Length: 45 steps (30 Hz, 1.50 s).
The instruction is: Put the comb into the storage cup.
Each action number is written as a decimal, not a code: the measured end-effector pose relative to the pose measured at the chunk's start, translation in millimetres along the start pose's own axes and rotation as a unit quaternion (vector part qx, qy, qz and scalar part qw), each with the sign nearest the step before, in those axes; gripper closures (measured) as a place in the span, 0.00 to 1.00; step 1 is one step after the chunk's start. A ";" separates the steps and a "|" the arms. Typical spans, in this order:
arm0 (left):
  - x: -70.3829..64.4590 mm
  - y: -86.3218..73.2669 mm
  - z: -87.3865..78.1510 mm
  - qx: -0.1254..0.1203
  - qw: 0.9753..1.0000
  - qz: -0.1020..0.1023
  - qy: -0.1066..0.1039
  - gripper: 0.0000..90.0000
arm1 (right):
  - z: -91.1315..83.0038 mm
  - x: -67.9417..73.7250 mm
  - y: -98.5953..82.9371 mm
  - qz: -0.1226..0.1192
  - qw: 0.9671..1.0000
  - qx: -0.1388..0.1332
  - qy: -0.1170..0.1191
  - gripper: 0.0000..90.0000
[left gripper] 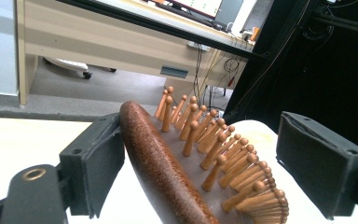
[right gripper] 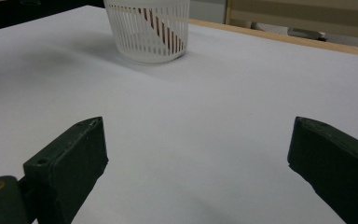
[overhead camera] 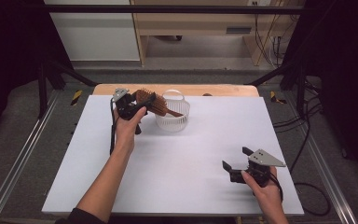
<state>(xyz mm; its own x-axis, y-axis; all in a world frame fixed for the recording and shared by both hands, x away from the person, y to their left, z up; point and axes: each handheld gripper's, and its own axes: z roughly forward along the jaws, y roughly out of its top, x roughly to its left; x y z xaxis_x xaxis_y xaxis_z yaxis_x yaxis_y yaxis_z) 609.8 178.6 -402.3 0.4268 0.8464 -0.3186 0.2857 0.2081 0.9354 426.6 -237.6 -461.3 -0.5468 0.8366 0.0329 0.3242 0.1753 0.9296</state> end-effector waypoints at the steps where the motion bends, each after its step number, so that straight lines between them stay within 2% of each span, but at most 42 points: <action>1: -0.2 0.1 -0.1 0.000 1.000 0.001 0.000 0.15 | 0.0 0.1 -0.1 0.001 1.000 0.001 0.000 0.06; 7: -1.0 -0.1 0.2 0.000 1.000 0.002 0.003 0.10 | 0.0 0.3 -0.1 0.001 1.000 0.001 0.001 0.06; 10: -2.0 0.0 -0.2 -0.001 1.000 0.009 0.006 0.08 | 0.2 0.4 -0.2 0.002 1.000 0.002 0.001 0.06; 16: -4.9 1.0 -2.3 -0.005 1.000 0.025 0.010 0.07 | 0.6 1.0 -0.3 0.001 1.000 0.002 0.002 0.06; 30: -4.3 2.4 -7.8 -0.014 0.999 0.025 0.015 0.05 | 0.5 0.7 -0.3 -0.001 1.000 0.003 0.000 0.06; 34: -6.2 3.0 -11.0 -0.018 0.999 0.029 0.014 0.05 | 0.2 1.1 0.1 0.000 1.000 0.001 -0.001 0.06; 38: -10.1 3.1 -11.8 -0.013 0.999 0.044 0.015 0.04 | 0.1 1.5 0.2 -0.001 1.000 0.002 0.001 0.06; 45: -11.8 1.9 -14.6 -0.013 0.998 0.050 0.019 0.04 | -0.3 1.4 0.2 0.000 1.000 0.001 -0.001 0.05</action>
<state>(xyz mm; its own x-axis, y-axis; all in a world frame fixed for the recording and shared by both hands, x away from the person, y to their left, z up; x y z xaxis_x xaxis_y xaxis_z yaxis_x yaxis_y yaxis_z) 592.8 176.2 -394.5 0.4196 0.8812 -0.2179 0.2210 0.1337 0.9661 425.7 -236.5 -461.0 -0.5450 0.8378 0.0318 0.3255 0.1765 0.9289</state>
